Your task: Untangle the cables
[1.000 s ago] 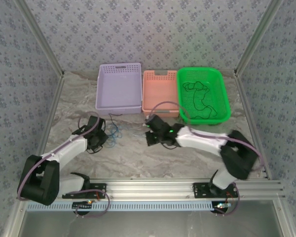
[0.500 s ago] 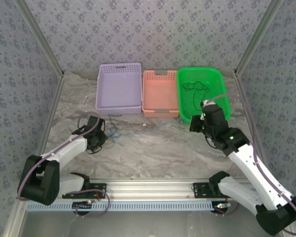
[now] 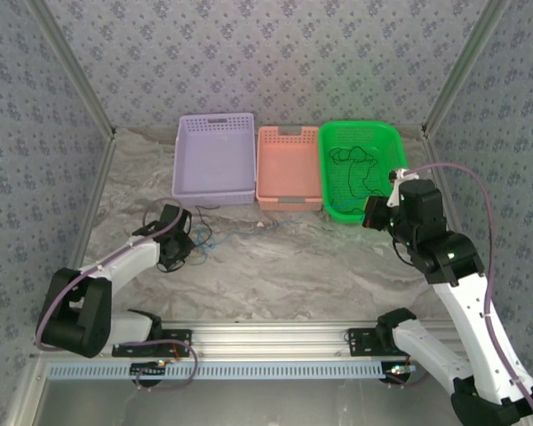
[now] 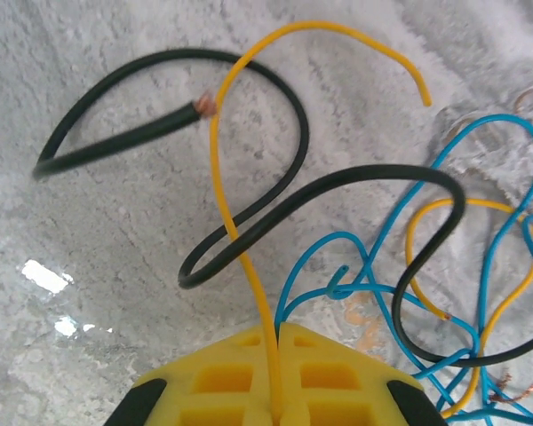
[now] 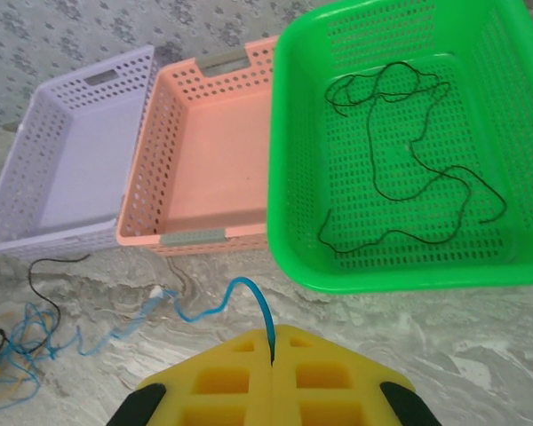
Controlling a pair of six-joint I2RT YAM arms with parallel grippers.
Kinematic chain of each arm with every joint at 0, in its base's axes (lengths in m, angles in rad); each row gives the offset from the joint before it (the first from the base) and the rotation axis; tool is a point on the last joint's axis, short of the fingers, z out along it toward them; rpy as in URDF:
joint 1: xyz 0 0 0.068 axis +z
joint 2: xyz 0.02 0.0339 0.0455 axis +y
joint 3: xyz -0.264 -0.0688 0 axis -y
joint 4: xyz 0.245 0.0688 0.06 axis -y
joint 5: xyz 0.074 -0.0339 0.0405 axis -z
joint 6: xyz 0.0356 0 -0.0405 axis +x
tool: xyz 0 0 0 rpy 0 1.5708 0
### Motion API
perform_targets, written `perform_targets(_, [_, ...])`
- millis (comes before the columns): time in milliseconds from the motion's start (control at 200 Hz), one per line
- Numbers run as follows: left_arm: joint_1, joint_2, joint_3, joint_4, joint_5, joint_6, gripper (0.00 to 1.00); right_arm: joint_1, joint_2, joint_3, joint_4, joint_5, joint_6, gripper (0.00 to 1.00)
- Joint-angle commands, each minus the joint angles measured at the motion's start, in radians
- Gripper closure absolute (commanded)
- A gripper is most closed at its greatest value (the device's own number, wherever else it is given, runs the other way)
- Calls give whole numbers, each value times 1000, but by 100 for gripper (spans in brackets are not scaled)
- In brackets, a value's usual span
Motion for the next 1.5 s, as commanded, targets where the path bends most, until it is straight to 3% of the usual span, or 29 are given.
perform_targets(0, [1,-10,39,-49,-37,28,100,-62,-34,57,-71,9,-28,100])
perform_targets(315, [1,10,67,-114,-120,4,100,-175,-24,229,-121,12,-29,100])
perform_targets(500, [2,46,90,-128,-139,10,100,-191,-12,253,-109,-32,-12,100])
perform_targets(645, [-8,74,89,-46,-36,42,100,-186,14,245,-81,-138,0,100])
perform_targets(740, [-48,69,119,-58,-29,42,100,-158,4,254,-87,-137,-3,100])
perform_targets(864, [-78,7,155,-103,-42,20,62,-141,8,314,-108,-180,0,100])
perform_targets(954, [-103,-72,188,-159,-84,1,42,-121,28,356,-107,-253,23,100])
perform_targets(1134, [-120,-184,259,-258,-111,-6,31,49,77,428,-54,-291,72,100])
perform_targets(1349, [-147,-265,285,-314,-104,-29,30,405,219,510,12,-170,74,100])
perform_targets(1494, [-175,-328,309,-372,-145,-38,32,551,335,558,57,-157,63,100])
